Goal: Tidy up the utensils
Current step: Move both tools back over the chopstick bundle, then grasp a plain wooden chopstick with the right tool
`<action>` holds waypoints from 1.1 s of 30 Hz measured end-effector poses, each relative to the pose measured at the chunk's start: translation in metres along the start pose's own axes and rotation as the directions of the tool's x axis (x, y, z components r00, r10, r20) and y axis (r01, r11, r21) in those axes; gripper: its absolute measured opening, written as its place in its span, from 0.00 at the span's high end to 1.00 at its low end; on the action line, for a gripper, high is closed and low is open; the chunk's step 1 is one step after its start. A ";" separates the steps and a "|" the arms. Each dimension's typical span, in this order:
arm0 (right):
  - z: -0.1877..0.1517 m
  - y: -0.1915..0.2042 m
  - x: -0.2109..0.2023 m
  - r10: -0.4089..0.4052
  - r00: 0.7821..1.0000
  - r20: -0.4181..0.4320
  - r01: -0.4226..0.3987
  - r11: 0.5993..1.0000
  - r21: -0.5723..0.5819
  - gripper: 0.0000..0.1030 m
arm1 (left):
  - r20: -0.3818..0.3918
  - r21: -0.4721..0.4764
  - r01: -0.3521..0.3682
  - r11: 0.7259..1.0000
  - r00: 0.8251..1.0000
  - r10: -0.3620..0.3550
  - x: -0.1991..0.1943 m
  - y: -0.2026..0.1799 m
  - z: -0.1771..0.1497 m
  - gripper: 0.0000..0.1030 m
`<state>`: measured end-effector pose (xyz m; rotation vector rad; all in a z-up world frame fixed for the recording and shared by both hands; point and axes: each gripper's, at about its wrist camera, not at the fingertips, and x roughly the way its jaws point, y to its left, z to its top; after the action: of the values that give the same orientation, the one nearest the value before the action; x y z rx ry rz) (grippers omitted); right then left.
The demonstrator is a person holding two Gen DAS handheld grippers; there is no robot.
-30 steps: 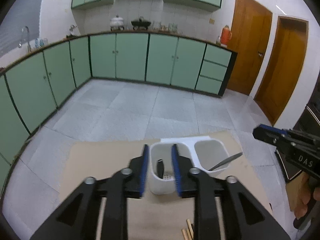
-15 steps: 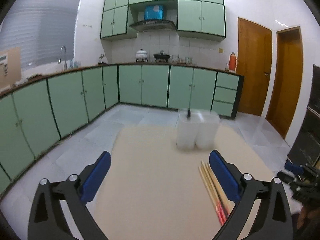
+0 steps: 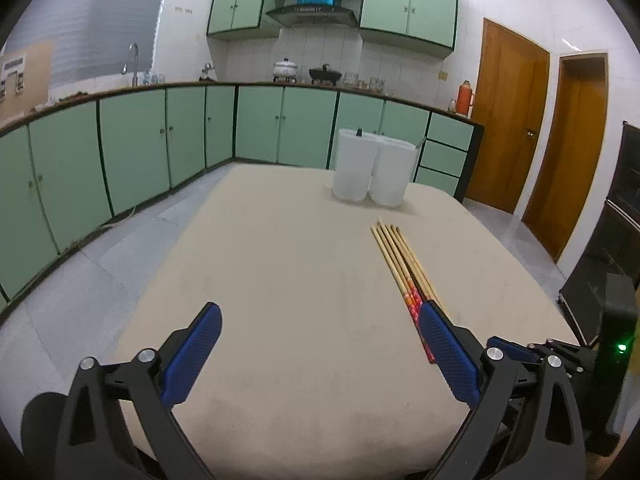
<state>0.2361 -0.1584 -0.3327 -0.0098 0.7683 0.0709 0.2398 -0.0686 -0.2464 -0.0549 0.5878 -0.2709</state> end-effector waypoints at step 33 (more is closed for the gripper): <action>-0.001 -0.050 0.004 0.004 1.000 -0.006 -0.003 0.995 0.095 0.93 | -0.187 0.221 0.061 0.973 0.982 -0.019 0.076 -0.075 -0.046 0.25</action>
<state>0.2419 -0.2082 -0.3371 0.0815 0.7773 0.0374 0.2571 -0.1596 -0.3156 0.1799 0.7366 -0.3837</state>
